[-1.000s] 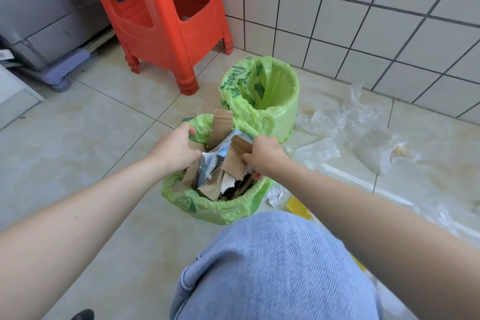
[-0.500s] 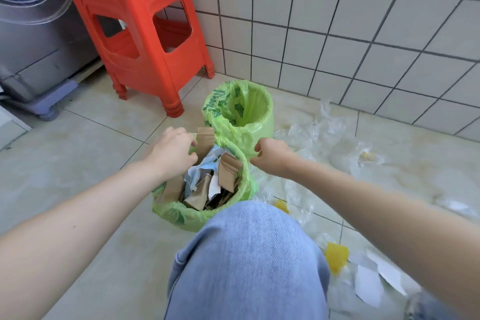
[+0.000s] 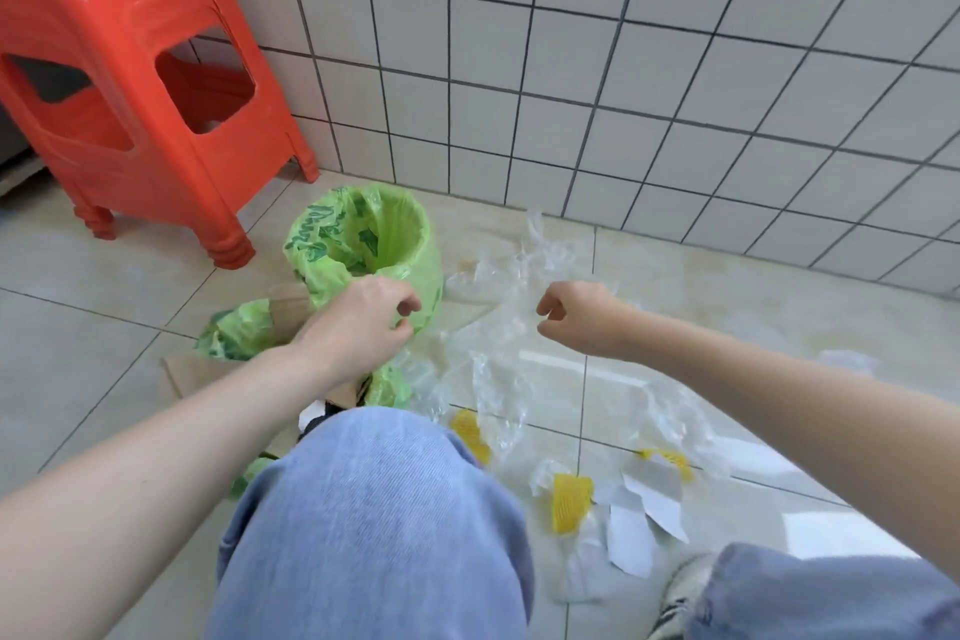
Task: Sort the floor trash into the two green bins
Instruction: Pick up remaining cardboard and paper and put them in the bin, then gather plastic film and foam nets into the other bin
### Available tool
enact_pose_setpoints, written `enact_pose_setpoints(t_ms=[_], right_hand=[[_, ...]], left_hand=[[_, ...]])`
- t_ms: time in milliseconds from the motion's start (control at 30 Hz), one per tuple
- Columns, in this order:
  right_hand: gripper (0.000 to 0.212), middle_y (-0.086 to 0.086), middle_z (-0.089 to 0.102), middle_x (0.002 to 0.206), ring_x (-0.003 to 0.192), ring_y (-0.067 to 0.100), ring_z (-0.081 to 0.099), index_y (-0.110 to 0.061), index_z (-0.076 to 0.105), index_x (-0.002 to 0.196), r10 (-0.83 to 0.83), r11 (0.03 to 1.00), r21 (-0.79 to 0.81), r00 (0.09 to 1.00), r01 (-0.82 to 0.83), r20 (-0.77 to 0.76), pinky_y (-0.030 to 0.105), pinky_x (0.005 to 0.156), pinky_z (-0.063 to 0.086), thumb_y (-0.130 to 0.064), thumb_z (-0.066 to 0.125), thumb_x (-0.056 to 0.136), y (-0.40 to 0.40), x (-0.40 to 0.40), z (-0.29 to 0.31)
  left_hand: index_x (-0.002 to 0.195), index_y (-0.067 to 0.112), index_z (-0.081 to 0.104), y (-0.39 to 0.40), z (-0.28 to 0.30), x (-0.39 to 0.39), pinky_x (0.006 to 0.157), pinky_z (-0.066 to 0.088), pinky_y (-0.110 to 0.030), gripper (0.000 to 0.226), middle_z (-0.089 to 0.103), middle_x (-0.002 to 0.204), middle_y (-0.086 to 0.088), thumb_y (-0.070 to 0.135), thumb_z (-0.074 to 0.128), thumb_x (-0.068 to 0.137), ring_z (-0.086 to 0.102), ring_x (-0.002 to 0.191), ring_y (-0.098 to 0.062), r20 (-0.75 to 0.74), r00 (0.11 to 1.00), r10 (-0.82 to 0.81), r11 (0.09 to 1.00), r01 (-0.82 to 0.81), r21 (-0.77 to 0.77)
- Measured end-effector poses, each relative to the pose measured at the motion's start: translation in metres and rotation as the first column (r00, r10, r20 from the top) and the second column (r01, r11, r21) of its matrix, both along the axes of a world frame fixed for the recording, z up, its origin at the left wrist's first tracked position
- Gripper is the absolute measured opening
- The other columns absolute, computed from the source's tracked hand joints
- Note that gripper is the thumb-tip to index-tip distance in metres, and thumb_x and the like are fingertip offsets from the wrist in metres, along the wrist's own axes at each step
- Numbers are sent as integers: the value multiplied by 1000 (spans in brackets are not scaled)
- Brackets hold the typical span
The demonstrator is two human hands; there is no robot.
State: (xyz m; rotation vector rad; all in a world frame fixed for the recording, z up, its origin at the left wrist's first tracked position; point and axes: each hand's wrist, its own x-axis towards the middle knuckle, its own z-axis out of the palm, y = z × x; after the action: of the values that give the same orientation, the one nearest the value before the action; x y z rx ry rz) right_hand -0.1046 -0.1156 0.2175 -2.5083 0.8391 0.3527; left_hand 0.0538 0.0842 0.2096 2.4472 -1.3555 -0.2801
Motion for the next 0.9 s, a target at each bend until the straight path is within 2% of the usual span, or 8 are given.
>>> enact_pose_setpoints(t_ms=[133, 267, 400, 567, 667, 767, 900], right_hand=[[29, 1, 62, 112, 101, 22, 56, -17, 56, 117, -8, 999, -48, 999, 6, -51, 31, 87, 47, -27, 52, 89, -27, -27, -1], [30, 2, 63, 112, 95, 17, 48, -14, 56, 118, 57, 996, -63, 989, -66, -140, 25, 78, 39, -24, 51, 91, -52, -51, -12], [29, -1, 62, 112, 98, 17, 53, -15, 56, 118, 82, 996, -28, 977, -89, -197, 23, 77, 37, -25, 51, 91, -80, -63, -38], [30, -2, 62, 114, 94, 15, 49, -17, 54, 119, 78, 997, 41, 960, -69, -269, 25, 79, 42, -29, 51, 91, -117, -64, -86], [32, -1, 62, 116, 96, 14, 45, -16, 53, 121, 98, 995, 42, 950, -90, -297, 26, 84, 42, -28, 50, 92, -137, -52, -116], [34, 2, 58, 120, 107, 19, 50, -14, 52, 123, 61, 998, 31, 961, -55, -268, 27, 89, 41, -29, 52, 92, -155, -37, -145], [47, 8, 41, 132, 116, 30, 48, -13, 40, 134, 46, 996, -66, 960, -67, -276, 35, 94, 42, -32, 51, 93, -180, -18, -186]], left_hand=[[113, 15, 63, -23, -12, -13, 93, 47, -32, 26, 64, 110, 3, 13, 54, 89, 56, 105, -15, -57, 997, -60, 998, 62, 25], [113, 17, 63, -44, -34, -22, 92, 46, -32, 27, 64, 108, 4, 14, 52, 89, 57, 105, -14, -117, 990, -73, 994, 81, 68], [110, 18, 63, -70, -71, -28, 91, 46, -31, 26, 64, 104, 5, 14, 52, 87, 58, 102, -14, -186, 979, -83, 987, 106, 118], [109, 17, 65, -102, -121, -22, 91, 46, -28, 27, 65, 103, 4, 13, 55, 84, 59, 102, -15, -259, 965, -37, 984, 80, 158], [112, 16, 63, -119, -148, -13, 94, 45, -28, 28, 62, 112, 1, 14, 55, 85, 57, 105, -15, -274, 962, -18, 973, 80, 217], [115, 17, 61, -134, -176, -4, 98, 41, -29, 28, 56, 117, 0, 16, 53, 88, 51, 113, -16, -252, 967, -22, 955, 95, 281], [118, 18, 57, -157, -207, 10, 99, 38, -29, 30, 48, 125, 0, 20, 52, 89, 45, 119, -19, -201, 978, -55, 916, 129, 380]])
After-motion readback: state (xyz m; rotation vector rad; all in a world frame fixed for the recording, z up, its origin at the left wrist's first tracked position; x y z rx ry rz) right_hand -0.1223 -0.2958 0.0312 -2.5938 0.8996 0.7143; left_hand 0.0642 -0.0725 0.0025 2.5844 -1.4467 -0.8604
